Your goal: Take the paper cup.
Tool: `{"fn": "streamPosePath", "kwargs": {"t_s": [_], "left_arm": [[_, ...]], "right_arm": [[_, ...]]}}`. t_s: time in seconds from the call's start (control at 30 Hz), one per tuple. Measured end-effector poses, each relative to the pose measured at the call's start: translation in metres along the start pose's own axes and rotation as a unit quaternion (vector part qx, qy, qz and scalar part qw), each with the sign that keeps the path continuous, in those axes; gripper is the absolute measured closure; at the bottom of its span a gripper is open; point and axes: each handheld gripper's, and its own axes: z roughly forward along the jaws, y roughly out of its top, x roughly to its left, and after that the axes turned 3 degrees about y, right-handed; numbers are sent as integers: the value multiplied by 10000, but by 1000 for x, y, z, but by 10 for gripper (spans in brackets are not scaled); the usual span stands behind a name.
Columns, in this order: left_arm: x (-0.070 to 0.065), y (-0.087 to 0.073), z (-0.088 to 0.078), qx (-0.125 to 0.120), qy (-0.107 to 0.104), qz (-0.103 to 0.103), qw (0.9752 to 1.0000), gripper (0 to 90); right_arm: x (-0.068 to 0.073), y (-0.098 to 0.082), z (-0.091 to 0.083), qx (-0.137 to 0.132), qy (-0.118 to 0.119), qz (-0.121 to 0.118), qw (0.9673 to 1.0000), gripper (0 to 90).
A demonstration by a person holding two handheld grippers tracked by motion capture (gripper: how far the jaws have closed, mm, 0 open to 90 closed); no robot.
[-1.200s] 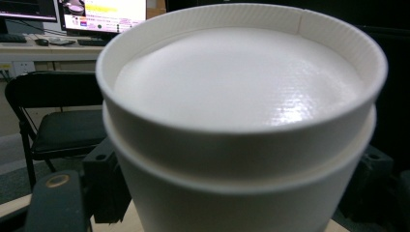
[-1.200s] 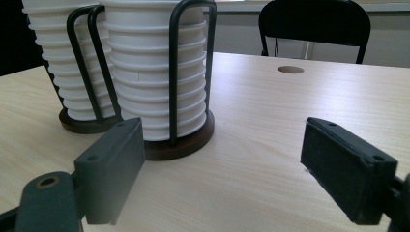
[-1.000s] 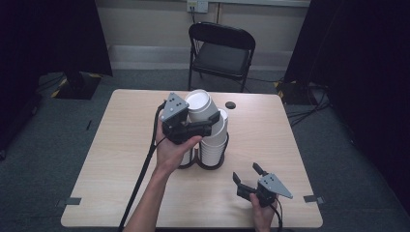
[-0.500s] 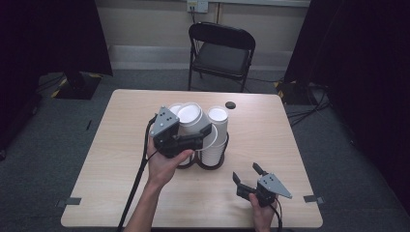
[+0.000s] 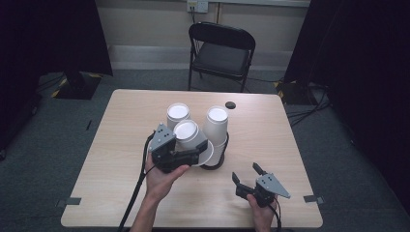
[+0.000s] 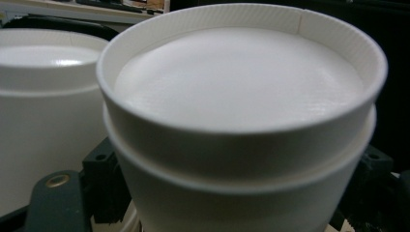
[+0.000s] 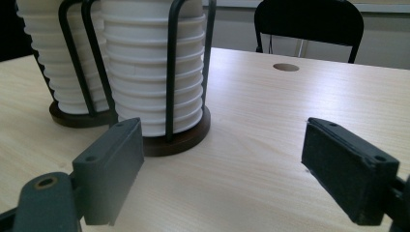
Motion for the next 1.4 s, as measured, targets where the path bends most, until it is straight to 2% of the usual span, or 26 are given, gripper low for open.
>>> {"fn": "streamPosePath", "kwargs": {"t_s": [0.13, 0.23, 0.3, 0.33, 0.37, 0.4, 0.47, 0.5, 0.57, 0.63, 0.67, 0.83, 0.87, 0.97, 1.0, 1.1, 1.13, 1.17, 1.2, 1.3, 1.33, 1.4], "left_arm": [[3, -10, -2, 77, -19, -115, 9999, 184], [5, -19, -2, 158, -49, -158, 9997, 183], [6, -23, -2, 198, -80, -174, 9996, 184], [7, -27, -1, 241, -52, -205, 9995, 184], [8, -29, 0, 267, -54, -218, 9994, 184], [10, -35, 0, 324, -76, -314, 9990, 184], [11, -41, 0, 365, -84, -369, 9986, 184], [11, -41, 0, 365, -84, -369, 9986, 184], [13, -48, 0, 444, -119, -462, 9979, 184], [14, -50, -1, 465, -139, -511, 9975, 184], [16, -53, -2, 495, -159, -592, 9969, 184], [19, -58, -6, 512, -190, -767, 9956, 184], [20, -59, -8, 515, -210, -790, 9953, 184], [21, -62, -12, 495, -255, -867, 9947, 184], [21, -65, -15, 483, -291, -976, 9936, 183], [21, -67, -18, 496, -295, -1037, 9929, 183], [21, -69, -20, 505, -317, -1125, 9919, 183], [21, -69, -20, 505, -317, -1125, 9919, 183], [22, -70, -23, 475, -391, -1208, 9908, 183], [22, -71, -26, 438, -430, -1276, 9899, 183], [22, -72, -28, 397, -456, -1396, 9884, 183], [23, -74, -29, 402, -498, -1461, 9872, 183]], "right_arm": [[3, 0, 1, 37, 0, -108, 9999, 155], [6, 1, 2, 99, -25, -49, 9999, 133], [9, 0, 1, 75, -41, -46, 10000, 153], [14, 0, 1, 67, 77, -88, 9999, 163], [14, 0, 1, 67, 77, -88, 9999, 163], [19, 0, 2, 78, 218, -128, 9996, 189], [26, 1, 3, 83, 405, -204, 9989, 218], [26, 1, 3, 83, 405, -204, 9989, 218], [36, 1, 7, 47, 681, -235, 9974, 255], [39, 1, 8, 36, 757, -297, 9967, 269], [46, 2, 10, 8, 954, -347, 9948, 288], [57, 2, 14, -30, 1252, -369, 9914, 339], [63, 3, 15, -66, 1429, -413, 9889, 369], [67, 3, 16, -108, 1527, -423, 9873, 370], [71, 5, 17, -156, 1681, -416, 9848, 390], [74, 6, 18, -204, 1723, -479, 9837, 396], [77, 8, 18, -271, 1777, -527, 9823, 430], [77, 8, 18, -271, 1777, -527, 9823, 430], [79, 9, 19, -419, 1916, -544, 9791, 444], [82, 10, 19, -536, 1968, -611, 9771, 465], [83, 11, 20, -596, 2007, -648, 9757, 472], [84, 11, 20, -683, 2072, -639, 9738, 491]]}}
